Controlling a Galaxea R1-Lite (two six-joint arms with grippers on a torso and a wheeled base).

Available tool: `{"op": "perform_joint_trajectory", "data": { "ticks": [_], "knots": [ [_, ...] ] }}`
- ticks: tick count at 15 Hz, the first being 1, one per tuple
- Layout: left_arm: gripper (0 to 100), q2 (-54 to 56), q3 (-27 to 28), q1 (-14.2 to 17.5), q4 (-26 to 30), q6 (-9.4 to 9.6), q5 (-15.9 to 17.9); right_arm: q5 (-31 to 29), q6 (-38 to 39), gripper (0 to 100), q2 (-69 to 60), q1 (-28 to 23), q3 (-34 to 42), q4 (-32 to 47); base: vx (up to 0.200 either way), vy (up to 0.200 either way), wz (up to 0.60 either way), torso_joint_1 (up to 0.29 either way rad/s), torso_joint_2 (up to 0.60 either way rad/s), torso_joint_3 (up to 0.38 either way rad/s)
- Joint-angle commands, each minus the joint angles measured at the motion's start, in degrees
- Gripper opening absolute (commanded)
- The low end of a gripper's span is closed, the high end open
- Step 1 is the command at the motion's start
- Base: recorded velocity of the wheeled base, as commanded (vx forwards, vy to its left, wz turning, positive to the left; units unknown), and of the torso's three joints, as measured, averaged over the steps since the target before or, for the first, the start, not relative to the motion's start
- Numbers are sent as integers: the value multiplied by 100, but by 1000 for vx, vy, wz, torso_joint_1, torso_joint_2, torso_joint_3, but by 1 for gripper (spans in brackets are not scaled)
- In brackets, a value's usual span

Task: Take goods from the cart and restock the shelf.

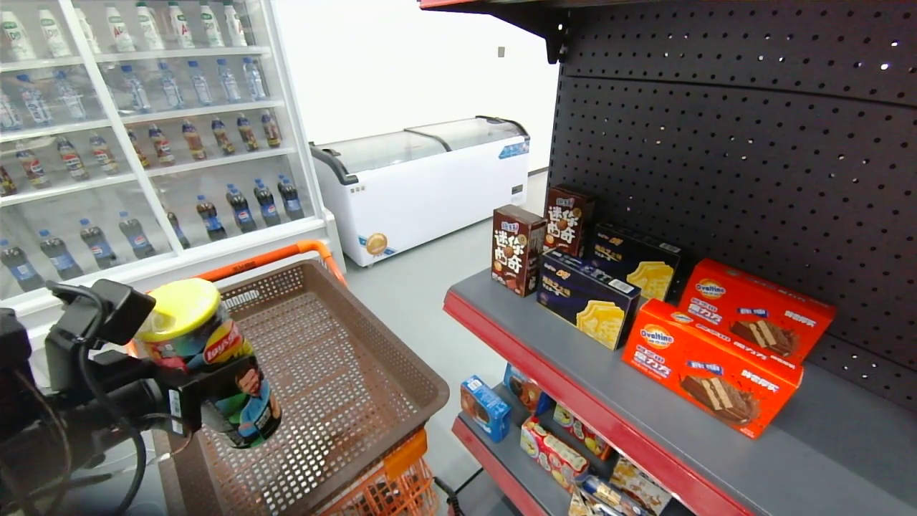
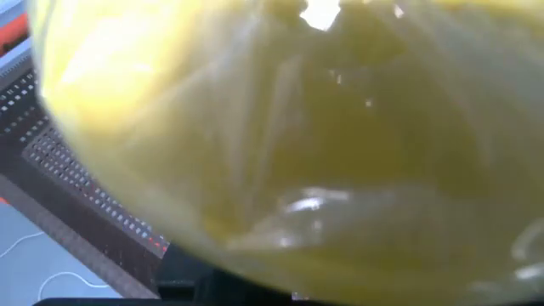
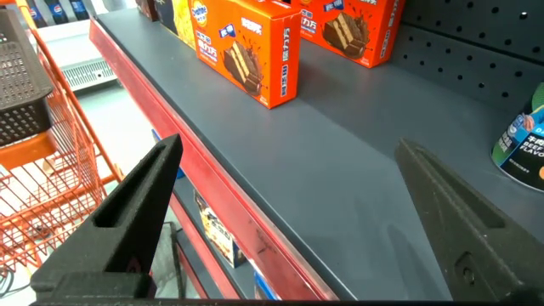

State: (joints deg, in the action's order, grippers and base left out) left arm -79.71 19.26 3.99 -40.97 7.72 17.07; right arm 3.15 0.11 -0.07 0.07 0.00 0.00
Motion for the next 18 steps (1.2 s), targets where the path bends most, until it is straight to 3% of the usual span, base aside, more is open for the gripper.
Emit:
{"op": "perform_joint_trajectory", "data": {
  "ticks": [1, 3, 5, 9, 13, 16, 18],
  "knots": [
    [0, 1169, -160, -47, 652, -51, -19, 2, -2, 100, 7, 1, 0, 0, 0, 0, 0, 0, 0, 0],
    [0, 1766, -72, -109, 1373, -69, -19, 2, -2, 100, 7, 1, 0, 0, 0, 0, 0, 0, 0, 0],
    [0, 2135, -133, -82, 1548, -69, -37, 2, -2, 100, 7, 1, 0, 0, 0, 0, 0, 0, 0, 0],
    [0, 3085, -45, -109, 2462, -438, -54, -7, -2, 100, 7, 1, 0, 0, 0, 0, 0, 0, 0, 0],
    [0, 3928, -54, -56, 3192, -570, -54, 2, -2, 100, 7, 1, 0, 0, 0, 0, 0, 0, 0, 0],
    [0, 4517, -107, -65, 3420, -833, -72, 2, -2, 100, 7, 1, 0, 0, 0, 0, 0, 0, 0, 0],
    [0, 4878, -283, -65, 3420, -842, -63, 2, -2, 100, 7, -7, 0, 0, 0, 0, 0, 0, 0, 0]
  ]
}}
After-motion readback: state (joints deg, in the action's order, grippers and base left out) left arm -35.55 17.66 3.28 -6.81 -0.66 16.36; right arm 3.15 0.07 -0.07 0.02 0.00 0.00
